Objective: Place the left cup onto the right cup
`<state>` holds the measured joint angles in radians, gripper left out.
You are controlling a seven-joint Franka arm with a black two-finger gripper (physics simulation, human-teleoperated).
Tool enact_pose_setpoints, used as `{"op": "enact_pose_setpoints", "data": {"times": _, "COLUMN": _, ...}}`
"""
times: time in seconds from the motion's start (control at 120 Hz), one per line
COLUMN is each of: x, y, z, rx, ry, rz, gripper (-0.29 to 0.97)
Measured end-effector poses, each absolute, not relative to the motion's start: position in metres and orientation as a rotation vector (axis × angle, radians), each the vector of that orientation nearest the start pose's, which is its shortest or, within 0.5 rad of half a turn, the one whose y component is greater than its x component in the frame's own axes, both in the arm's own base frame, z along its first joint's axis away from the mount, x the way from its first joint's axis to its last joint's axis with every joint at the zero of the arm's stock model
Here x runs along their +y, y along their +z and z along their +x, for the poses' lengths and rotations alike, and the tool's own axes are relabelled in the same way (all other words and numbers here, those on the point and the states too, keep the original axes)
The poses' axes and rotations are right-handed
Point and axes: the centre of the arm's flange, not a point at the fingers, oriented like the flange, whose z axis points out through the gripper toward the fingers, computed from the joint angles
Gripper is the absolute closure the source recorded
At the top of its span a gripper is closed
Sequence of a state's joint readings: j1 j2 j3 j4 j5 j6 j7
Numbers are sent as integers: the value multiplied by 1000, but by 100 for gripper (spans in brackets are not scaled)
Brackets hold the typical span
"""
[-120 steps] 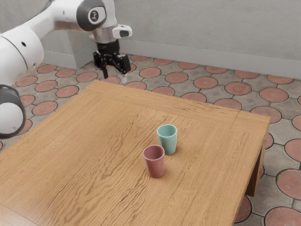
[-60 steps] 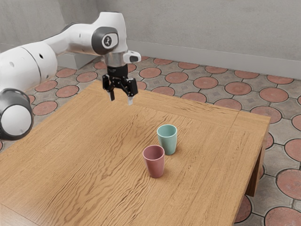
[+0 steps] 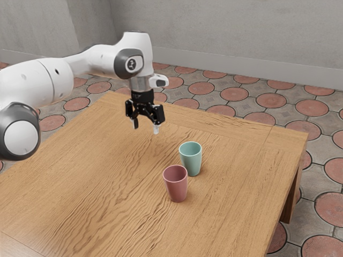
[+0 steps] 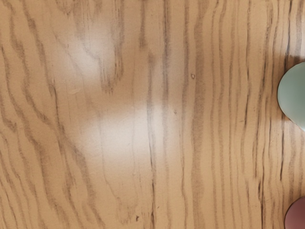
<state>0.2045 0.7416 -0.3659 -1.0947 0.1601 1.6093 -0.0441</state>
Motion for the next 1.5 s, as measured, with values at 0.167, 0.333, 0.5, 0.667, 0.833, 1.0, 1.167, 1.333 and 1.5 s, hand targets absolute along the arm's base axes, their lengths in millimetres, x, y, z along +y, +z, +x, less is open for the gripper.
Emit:
{"op": "enact_pose_setpoints", "data": {"times": 0.167, "x": -49, "y": 383, "z": 728, "rx": 133, "ry": 303, "rz": -3221, "gripper": 0}}
{"op": "enact_pose_setpoints", "data": {"times": 0.333, "x": -68, "y": 383, "z": 727, "rx": 122, "ry": 295, "rz": -3220, "gripper": 0}}
{"op": "enact_pose_setpoints", "data": {"times": 0.5, "x": -95, "y": 390, "z": 724, "rx": 139, "ry": 281, "rz": -3228, "gripper": 0}}
{"op": "enact_pose_setpoints", "data": {"times": 0.667, "x": -118, "y": 390, "z": 721, "rx": 149, "ry": 273, "rz": -3216, "gripper": 0}}
{"op": "enact_pose_setpoints", "data": {"times": 0.833, "x": -118, "y": 375, "z": 723, "rx": 104, "ry": 299, "rz": -3200, "gripper": 0}}
{"op": "enact_pose_setpoints", "data": {"times": 1.0, "x": -116, "y": 358, "z": 723, "rx": 80, "ry": 303, "rz": -3166, "gripper": 0}}
{"op": "enact_pose_setpoints", "data": {"times": 1.167, "x": -117, "y": 350, "z": 726, "rx": 65, "ry": 258, "rz": -3152, "gripper": 0}}
{"op": "enact_pose_setpoints", "data": {"times": 1.333, "x": -121, "y": 349, "z": 728, "rx": 54, "ry": 214, "rz": -3153, "gripper": 0}}
{"op": "enact_pose_setpoints", "data": {"times": 1.5, "x": -123, "y": 350, "z": 730, "rx": 45, "ry": 184, "rz": -3152, "gripper": 0}}
